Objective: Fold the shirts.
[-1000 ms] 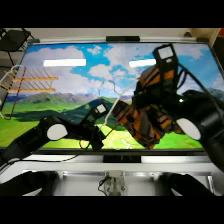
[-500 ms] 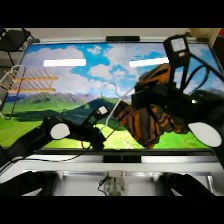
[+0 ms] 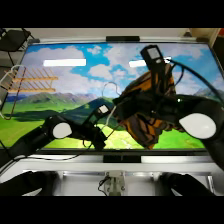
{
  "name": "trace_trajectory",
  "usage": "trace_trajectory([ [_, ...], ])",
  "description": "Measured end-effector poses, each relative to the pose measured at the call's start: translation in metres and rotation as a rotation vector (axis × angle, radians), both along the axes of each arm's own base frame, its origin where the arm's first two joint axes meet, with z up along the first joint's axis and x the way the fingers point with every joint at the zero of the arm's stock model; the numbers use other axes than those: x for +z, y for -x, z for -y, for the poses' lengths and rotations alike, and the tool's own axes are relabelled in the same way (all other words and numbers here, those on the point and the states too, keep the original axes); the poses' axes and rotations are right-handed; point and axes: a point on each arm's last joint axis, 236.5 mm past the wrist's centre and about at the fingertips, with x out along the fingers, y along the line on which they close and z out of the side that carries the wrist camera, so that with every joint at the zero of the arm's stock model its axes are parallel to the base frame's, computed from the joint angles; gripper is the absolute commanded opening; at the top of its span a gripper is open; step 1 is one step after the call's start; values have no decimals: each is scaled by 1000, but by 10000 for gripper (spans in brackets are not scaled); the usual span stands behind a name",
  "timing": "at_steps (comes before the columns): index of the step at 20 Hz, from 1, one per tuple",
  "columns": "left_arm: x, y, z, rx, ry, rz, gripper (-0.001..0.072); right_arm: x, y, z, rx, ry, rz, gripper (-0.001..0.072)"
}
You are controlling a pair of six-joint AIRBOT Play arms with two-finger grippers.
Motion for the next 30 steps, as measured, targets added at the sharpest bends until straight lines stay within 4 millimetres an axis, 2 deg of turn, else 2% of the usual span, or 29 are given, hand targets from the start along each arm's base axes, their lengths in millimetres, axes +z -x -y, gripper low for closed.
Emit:
trace_trajectory([
  [2, 1, 0, 0, 1, 2, 3, 53, 26, 0, 8, -14, -19, 78, 526],
  [4, 3, -2, -2, 5, 4, 8, 53, 65, -3, 35, -86, -11, 190, 521],
  [6, 5, -2, -6, 0, -5, 2, 53, 103, -12, 84, -235, 39, 290, 520],
  [8, 4, 3, -13, -29, -29, -11, 53, 127, -23, 152, -438, 121, 340, 519],
  [10, 3, 7, -18, -61, -49, -16, 54, 125, -30, 215, -624, 202, 297, 519],
  [11, 2, 9, -20, -79, -57, -17, 54, 114, -35, 240, -689, 244, 245, 519],
  [12, 1, 10, -22, -95, -64, -15, 54, 95, -42, 262, -733, 277, 162, 516],
  [14, -1, 13, -26, -121, -81, -15, 53, 50, -61, 288, -753, 255, -40, 305],
  [15, -2, 14, -28, -132, -93, -12, 53, 31, -71, 292, -719, 210, -126, 315],
  [16, -3, 13, -31, -140, -106, -6, 54, 17, -80, 292, -648, 179, -170, 440],
  [17, -5, 12, -34, -147, -121, 4, 53, 7, -84, 285, -536, 161, -189, 466],
  [19, -9, 10, -41, -160, -155, 19, 54, 0, -87, 262, -242, 174, -111, 465],
  [22, -13, 11, -50, -180, -195, 23, 53, -19, -79, 243, 125, 352, 52, 465],
  [25, -15, 10, -54, -205, -216, 37, 54, -55, -68, 247, 365, 628, 81, 465],
  [30, -19, 8, -65, -243, -268, 63, 53, -70, -77, 242, 582, 882, 204, 466],
])
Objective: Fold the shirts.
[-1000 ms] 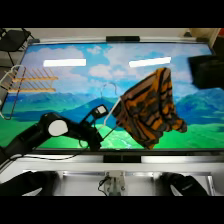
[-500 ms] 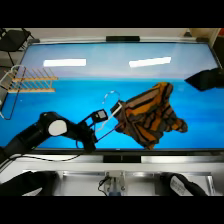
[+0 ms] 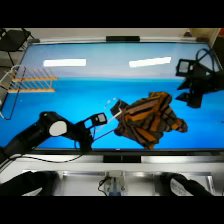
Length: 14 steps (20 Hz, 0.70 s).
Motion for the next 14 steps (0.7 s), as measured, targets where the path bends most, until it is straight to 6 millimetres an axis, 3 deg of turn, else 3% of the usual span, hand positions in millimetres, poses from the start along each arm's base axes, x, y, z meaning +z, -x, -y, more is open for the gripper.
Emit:
trace_trajectory([
  [4, -3, -2, -8, -19, -34, 17, 53, -5, -2, -9, 81, 39, 9, 466],
  [14, -5, -15, -16, -44, -71, 84, 53, -43, 18, -50, 196, -1, -196, 466],
])
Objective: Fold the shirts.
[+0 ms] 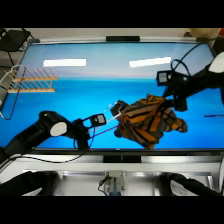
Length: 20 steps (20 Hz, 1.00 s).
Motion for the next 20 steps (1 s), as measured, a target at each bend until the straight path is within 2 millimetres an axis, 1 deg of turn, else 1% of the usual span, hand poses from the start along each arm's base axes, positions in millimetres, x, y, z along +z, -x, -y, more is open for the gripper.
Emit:
trace_trajectory([
  [2, 1, -3, 1, 0, 5, 13, 53, -10, -1, -4, 12, 7, -31, 466],
  [3, 1, -5, 2, 1, 11, 24, 53, -16, -2, -6, 19, 9, -49, 440],
  [5, 2, -10, 6, 5, 25, 42, 54, -24, -3, -10, 29, 9, -73, 192],
  [6, 2, -15, 4, 4, 20, 63, 54, -27, 3, -11, 51, 15, -100, 94],
  [7, 1, -17, 6, 6, 22, 69, 55, -28, -1, -13, 50, 12, -88, 63],
  [10, -7, -24, 11, 12, 27, 73, 65, -28, 1, -17, 35, 1, -100, 61],
  [11, -12, -26, 14, 14, 29, 72, 133, -27, 2, -17, 28, 2, -104, 60],
  [12, -15, -30, 17, 18, 34, 75, 301, -25, 5, -18, 22, 1, -115, 60],
  [13, -13, -35, 27, 33, 72, 89, 466, -21, 12, -27, 22, -37, -138, 59],
  [14, -16, -36, 26, 28, 60, 92, 575, -15, 13, -33, 20, -62, -131, 58],
  [15, -17, -39, 23, 26, 46, 101, 636, -12, 18, -34, 18, -69, -142, 58],
  [16, -14, -47, 20, 31, 32, 133, 676, -9, 17, -33, 10, -68, -132, 57],
  [17, -12, -51, 15, 48, 18, 144, 676, -6, 19, -34, 3, -72, -127, 57],
  [19, 1, -68, 2, 93, 2, 193, 676, 1, 22, -35, -6, -82, -119, 54],
  [20, 7, -72, -10, 122, -18, 198, 676, 3, 24, -36, -6, -84, -115, 54],
])
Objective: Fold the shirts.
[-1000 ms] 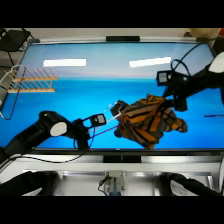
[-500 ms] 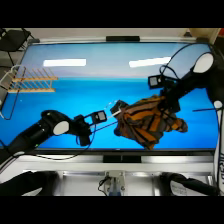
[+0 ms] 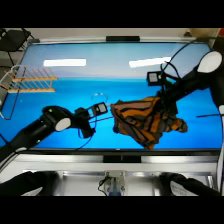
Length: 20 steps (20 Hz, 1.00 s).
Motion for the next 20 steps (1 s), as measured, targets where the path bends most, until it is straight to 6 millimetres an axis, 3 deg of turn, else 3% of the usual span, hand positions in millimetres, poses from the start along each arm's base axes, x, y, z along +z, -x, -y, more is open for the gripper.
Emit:
trace_trajectory([
  [2, 11, -6, -29, 61, -42, 7, 676, 0, -4, 9, -37, 34, 15, 54],
  [10, 77, -12, -88, 332, 72, 96, 656, 13, 11, -7, -25, -39, -16, 53],
  [11, 86, -14, -96, 405, 111, 107, 545, 15, 10, -6, -35, -37, -6, 54],
  [12, 90, -12, -101, 483, 154, 89, 349, 18, 11, -6, -41, -38, 4, 54],
  [13, 91, -8, -106, 576, 209, 61, 279, 23, 12, -8, -43, -49, 15, 54],
  [15, 78, 6, -106, 756, 309, -44, 284, 31, 14, -8, -56, -54, 42, 54],
  [16, 66, 16, -99, 822, 361, -114, 350, 34, 13, -7, -67, -52, 51, 54],
  [18, 39, 32, -70, 919, 499, -270, 589, 38, 15, -8, -77, -56, 61, 54],
  [20, 22, 40, -29, 997, 690, -416, 592, 40, 15, -8, -90, -58, 64, 54],
])
